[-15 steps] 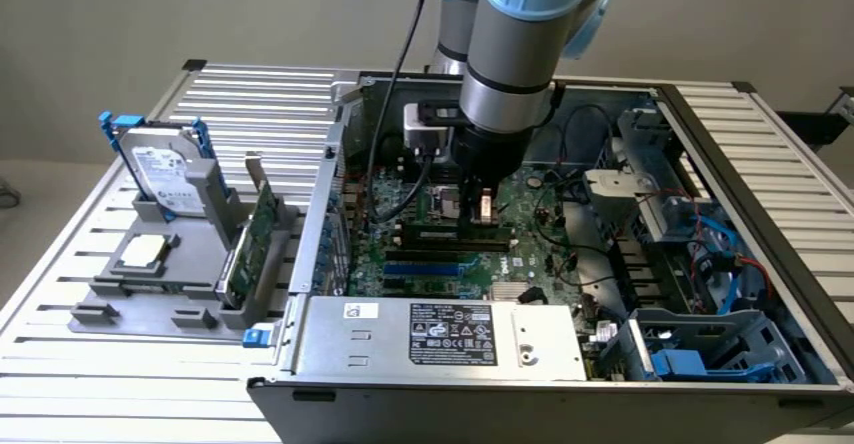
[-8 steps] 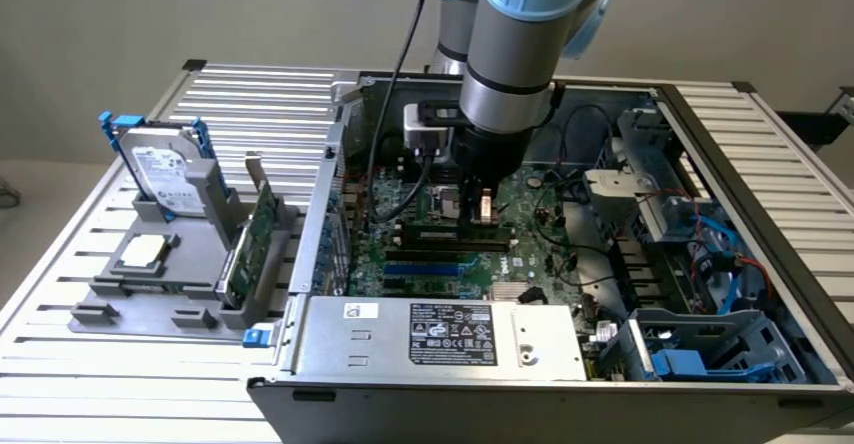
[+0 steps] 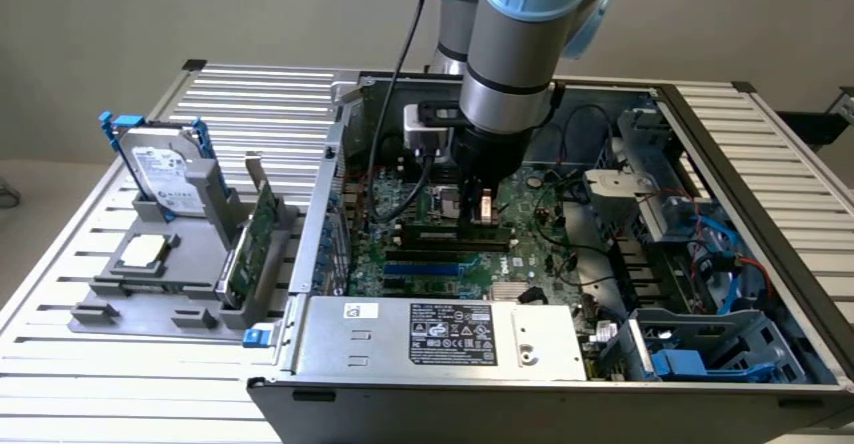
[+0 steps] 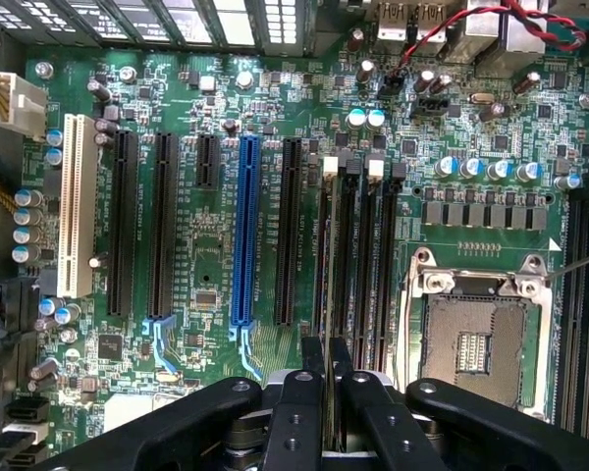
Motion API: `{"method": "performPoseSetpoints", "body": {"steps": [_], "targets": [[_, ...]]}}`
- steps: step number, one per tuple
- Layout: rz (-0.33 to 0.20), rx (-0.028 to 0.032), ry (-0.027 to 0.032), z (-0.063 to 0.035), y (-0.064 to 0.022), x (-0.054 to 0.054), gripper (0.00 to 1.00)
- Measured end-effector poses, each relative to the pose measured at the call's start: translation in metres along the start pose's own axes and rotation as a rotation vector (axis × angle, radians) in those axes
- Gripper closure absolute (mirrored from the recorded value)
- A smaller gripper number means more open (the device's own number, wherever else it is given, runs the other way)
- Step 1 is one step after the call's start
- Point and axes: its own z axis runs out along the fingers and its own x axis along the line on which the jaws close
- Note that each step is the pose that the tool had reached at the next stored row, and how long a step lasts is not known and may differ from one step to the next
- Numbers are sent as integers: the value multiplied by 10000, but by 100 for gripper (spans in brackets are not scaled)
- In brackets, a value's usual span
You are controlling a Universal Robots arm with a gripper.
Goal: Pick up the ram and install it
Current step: 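Insert the ram into the slot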
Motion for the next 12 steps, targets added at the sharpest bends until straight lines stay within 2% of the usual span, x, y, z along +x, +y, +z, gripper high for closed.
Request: {"method": "performPoseSetpoints", "body": {"steps": [12], "targets": [[-9, 0, 3, 30, -2, -1, 86]]}}
